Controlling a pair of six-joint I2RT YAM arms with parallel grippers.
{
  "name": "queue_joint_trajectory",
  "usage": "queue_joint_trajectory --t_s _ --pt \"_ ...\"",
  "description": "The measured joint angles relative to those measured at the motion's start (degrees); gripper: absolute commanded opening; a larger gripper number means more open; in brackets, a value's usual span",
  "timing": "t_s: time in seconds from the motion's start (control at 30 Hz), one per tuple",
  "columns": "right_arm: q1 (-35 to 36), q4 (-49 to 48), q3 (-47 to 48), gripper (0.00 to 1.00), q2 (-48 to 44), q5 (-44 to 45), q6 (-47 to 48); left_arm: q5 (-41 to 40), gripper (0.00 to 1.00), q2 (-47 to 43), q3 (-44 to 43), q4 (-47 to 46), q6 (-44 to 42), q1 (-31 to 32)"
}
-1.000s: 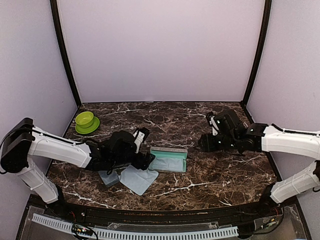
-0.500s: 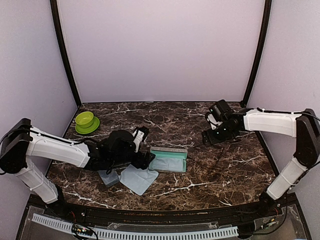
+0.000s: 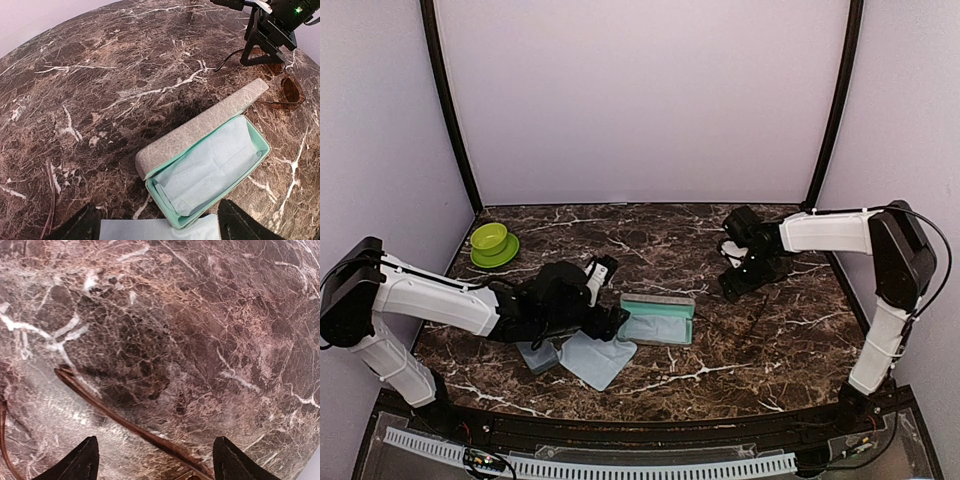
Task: Organize the sunglasses
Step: Pick up the sunglasses from the center of the board.
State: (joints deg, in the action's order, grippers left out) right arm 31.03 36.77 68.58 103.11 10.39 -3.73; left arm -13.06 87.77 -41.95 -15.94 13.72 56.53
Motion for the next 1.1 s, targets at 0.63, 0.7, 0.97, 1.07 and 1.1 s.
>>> queue_joint_trajectory --t_s 0.63,0.7,0.97,1.07,1.1 --pt "-4.94 1.75 0.83 0.46 2.12 0.31 1.49 0.17 0.84 0.42 0.0 0.0 -0.02 0.0" --pt "-5.46 1.86 0.79 0.44 2.36 0.28 1.27 0.15 0.84 0.42 0.0 0.0 -0.02 0.0" --pt "-7.85 1.7 -1.55 0.34 2.54 -0.57 -0.63 0.15 0.84 0.44 0.0 0.0 0.0 0.0" --pt "-8.24 0.81 -2.12 0.31 2.32 -0.94 -1.36 0.15 0.84 0.46 0.0 0.0 0.0 0.0" --pt "-8.28 0.59 -2.45 0.31 2.08 -0.96 -1.51 0.15 0.84 0.46 0.0 0.0 0.0 0.0"
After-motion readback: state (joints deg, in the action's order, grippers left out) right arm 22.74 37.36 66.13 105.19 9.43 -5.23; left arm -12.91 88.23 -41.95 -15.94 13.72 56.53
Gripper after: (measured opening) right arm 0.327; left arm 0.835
